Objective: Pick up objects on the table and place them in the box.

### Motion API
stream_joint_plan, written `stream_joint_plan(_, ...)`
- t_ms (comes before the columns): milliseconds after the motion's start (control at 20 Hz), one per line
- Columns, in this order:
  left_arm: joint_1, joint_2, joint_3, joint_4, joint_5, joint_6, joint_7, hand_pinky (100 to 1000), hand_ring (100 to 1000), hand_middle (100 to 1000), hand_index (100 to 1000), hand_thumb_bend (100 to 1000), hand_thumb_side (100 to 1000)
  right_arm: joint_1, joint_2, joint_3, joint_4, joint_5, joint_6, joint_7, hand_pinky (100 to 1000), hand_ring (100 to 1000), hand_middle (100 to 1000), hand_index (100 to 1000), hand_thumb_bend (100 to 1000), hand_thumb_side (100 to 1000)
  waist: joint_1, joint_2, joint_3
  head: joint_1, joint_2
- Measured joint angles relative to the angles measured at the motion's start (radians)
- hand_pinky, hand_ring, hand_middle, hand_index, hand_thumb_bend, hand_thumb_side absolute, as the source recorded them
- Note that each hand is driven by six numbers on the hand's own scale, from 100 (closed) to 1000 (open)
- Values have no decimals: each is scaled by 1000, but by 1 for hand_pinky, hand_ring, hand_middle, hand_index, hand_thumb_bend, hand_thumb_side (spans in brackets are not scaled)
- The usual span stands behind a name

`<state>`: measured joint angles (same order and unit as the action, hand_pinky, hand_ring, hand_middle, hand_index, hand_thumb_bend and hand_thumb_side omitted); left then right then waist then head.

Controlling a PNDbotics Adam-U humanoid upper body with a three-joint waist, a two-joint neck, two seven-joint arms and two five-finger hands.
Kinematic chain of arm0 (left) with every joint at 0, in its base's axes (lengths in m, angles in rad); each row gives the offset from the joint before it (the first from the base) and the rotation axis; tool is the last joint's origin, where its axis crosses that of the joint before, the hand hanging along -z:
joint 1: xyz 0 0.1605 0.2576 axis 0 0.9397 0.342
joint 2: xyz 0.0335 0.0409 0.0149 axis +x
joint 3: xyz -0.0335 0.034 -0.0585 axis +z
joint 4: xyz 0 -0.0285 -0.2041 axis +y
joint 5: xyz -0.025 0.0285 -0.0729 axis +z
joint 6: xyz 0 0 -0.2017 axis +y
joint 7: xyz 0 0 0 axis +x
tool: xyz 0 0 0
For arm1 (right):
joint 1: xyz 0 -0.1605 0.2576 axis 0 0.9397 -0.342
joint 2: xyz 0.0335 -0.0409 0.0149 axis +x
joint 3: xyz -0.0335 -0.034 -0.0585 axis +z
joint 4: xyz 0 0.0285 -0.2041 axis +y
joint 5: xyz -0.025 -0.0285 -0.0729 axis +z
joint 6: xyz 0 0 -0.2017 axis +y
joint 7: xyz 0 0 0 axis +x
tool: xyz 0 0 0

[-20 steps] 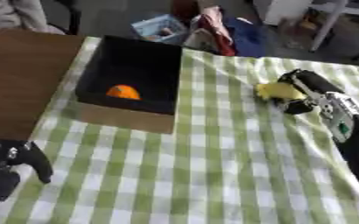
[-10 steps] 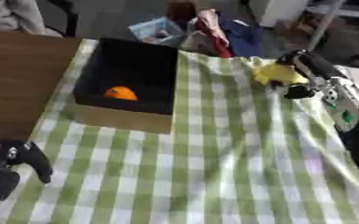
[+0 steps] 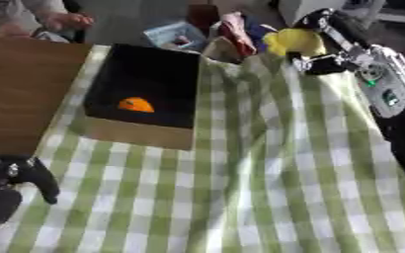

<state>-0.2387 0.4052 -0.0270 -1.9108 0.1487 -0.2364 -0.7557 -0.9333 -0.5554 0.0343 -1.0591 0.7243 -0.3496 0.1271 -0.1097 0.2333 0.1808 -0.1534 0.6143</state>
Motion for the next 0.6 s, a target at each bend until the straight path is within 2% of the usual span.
stream_joint_plan(600, 0, 0, -2, 5, 12, 5, -6, 642, 552, 563, 703, 100, 747, -71, 104, 45, -27, -63, -9, 54, 738, 644, 383, 525, 100, 100, -5, -12, 30, -18, 0)
